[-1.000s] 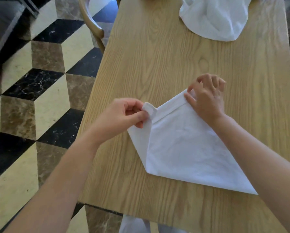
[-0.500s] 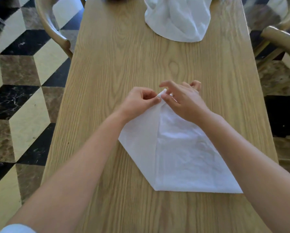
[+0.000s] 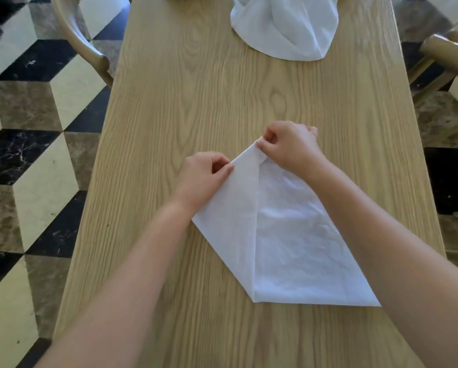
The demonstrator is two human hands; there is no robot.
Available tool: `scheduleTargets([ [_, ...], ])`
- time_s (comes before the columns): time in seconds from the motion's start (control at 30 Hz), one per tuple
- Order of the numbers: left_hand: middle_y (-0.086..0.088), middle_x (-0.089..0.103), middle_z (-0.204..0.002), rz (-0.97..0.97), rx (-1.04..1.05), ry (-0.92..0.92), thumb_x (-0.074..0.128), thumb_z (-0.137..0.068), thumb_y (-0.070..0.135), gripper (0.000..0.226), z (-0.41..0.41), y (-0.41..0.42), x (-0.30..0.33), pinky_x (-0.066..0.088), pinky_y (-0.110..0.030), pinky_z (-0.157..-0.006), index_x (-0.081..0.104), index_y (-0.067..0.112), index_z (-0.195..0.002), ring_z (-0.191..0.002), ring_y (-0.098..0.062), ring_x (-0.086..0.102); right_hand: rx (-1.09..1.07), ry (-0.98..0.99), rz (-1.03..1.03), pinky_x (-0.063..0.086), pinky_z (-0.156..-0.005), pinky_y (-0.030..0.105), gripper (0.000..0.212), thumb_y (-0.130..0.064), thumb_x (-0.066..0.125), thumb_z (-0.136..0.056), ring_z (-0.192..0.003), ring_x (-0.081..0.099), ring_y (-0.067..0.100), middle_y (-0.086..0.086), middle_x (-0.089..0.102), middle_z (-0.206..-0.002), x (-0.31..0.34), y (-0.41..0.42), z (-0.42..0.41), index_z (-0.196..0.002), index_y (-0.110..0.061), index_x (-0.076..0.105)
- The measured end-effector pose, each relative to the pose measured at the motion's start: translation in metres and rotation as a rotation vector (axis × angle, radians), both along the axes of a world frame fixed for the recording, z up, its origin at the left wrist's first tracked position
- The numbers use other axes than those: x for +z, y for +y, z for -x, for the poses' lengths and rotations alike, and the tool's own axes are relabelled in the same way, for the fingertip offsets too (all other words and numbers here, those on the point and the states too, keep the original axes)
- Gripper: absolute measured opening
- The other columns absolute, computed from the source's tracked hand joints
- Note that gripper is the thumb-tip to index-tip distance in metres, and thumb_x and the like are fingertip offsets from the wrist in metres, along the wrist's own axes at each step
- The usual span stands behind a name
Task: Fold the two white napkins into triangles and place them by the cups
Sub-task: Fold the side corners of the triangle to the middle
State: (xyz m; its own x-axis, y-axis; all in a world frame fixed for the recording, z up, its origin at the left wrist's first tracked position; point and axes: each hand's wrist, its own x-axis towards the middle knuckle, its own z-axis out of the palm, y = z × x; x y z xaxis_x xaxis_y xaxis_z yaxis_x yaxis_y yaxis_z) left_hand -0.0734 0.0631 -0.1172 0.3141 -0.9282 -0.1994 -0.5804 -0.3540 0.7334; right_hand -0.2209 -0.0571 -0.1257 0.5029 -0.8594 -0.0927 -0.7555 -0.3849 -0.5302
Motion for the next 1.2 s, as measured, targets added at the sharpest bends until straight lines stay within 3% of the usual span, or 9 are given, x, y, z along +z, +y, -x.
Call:
scheduleTargets([
  [0.07,0.009,0.066,-0.07,0.042,0.092,-0.028,0.061,-0.086,0.019,0.013,-0.003,0.021,-0.001,0.039,-0.01,-0.059,0.069,0.016,-0.075,-0.066,-0.001,0.056,-0.024,0.019,-0.019,0.029,-0.081,0.032,0.017,-0.029,0.056,-0.086,-0.08,0.054,0.02,-0.003,0.061,-0.077,0.002,-0.001,-0.004,-0.075,-0.016,0.059],
  [0.17,0.005,0.067,-0.073,0.108,0.19,-0.099,0.063,-0.085,0.018,0.011,-0.001,0.044,-0.006,0.047,-0.026,-0.071,0.069,0.014,-0.077,-0.071,-0.01,0.058,-0.077,-0.015,-0.018,0.04,-0.08,0.034,0.017,-0.026,0.058,-0.082,-0.082,0.058,0.023,-0.001,0.063,-0.077,0.004,0.002,-0.005,-0.073,-0.013,0.061],
  [0.23,0.005,0.064,-0.075,0.135,0.252,-0.132,0.065,-0.084,0.017,0.009,0.001,0.053,-0.009,0.047,-0.04,-0.077,0.067,0.013,-0.077,-0.075,-0.015,0.056,-0.086,-0.025,-0.005,0.04,-0.076,0.033,0.018,-0.025,0.058,-0.082,-0.081,0.058,0.023,0.001,0.065,-0.077,0.004,0.006,-0.006,-0.074,-0.01,0.061],
  [0.33,0.008,0.059,-0.074,0.168,0.306,-0.181,0.066,-0.083,0.015,0.007,0.003,0.062,-0.014,0.045,-0.048,-0.078,0.064,0.014,-0.076,-0.075,-0.017,0.053,-0.086,-0.024,0.015,0.039,-0.07,0.03,0.013,-0.024,0.058,-0.082,-0.08,0.057,0.021,0.001,0.063,-0.08,0.001,0.007,-0.004,-0.077,-0.012,0.06],
  [0.6,0.0,0.059,-0.071,0.221,0.292,-0.324,0.067,-0.083,0.011,0.009,-0.001,0.075,-0.023,0.041,-0.033,-0.07,0.063,0.01,-0.076,-0.072,-0.02,0.051,-0.082,-0.018,0.045,0.027,-0.067,0.025,0.011,-0.021,0.058,-0.085,-0.079,0.052,0.022,0.0,0.05,-0.082,-0.004,0.008,0.0,-0.076,-0.016,0.054],
  [0.87,0.0,0.059,-0.076,0.203,0.283,-0.382,0.065,-0.086,0.011,0.006,-0.007,0.088,-0.027,0.04,-0.03,-0.071,0.063,0.01,-0.08,-0.077,-0.018,0.049,-0.052,-0.027,0.081,0.036,-0.081,0.033,0.007,-0.016,0.054,-0.087,-0.083,0.054,0.022,0.001,0.054,-0.089,-0.004,0.015,-0.004,-0.093,-0.017,0.057],
  [0.97,0.001,0.059,-0.078,0.181,0.267,-0.404,0.066,-0.084,0.013,0.004,-0.011,0.097,-0.024,0.043,-0.035,-0.073,0.064,0.012,-0.082,-0.079,-0.017,0.048,-0.041,-0.012,0.251,0.042,-0.077,0.038,0.01,-0.01,0.055,-0.086,-0.097,0.052,0.026,0.005,0.057,-0.102,-0.006,0.025,-0.005,-0.091,-0.013,0.063],
  [1.1,-0.005,0.063,-0.108,0.167,0.224,-0.552,0.064,-0.084,0.013,0.024,-0.014,0.089,-0.016,0.035,-0.037,-0.086,0.064,0.011,-0.108,-0.103,-0.025,0.058,0.135,0.015,0.575,0.044,-0.077,0.039,0.015,0.002,0.063,-0.077,-0.105,0.059,0.03,0.007,0.066,-0.105,-0.015,0.035,0.007,-0.086,-0.008,0.069],
  [1.2,-0.008,0.043,-0.145,0.237,0.011,-0.6,0.042,-0.094,0.021,0.045,-0.005,0.063,-0.008,0.027,-0.041,-0.106,0.044,0.009,-0.138,-0.135,-0.021,0.037,0.32,0.019,0.556,0.043,-0.094,0.045,0.027,-0.008,0.051,-0.088,-0.123,0.052,0.031,0.007,0.063,-0.123,-0.024,0.035,0.026,-0.11,-0.006,0.067],
])
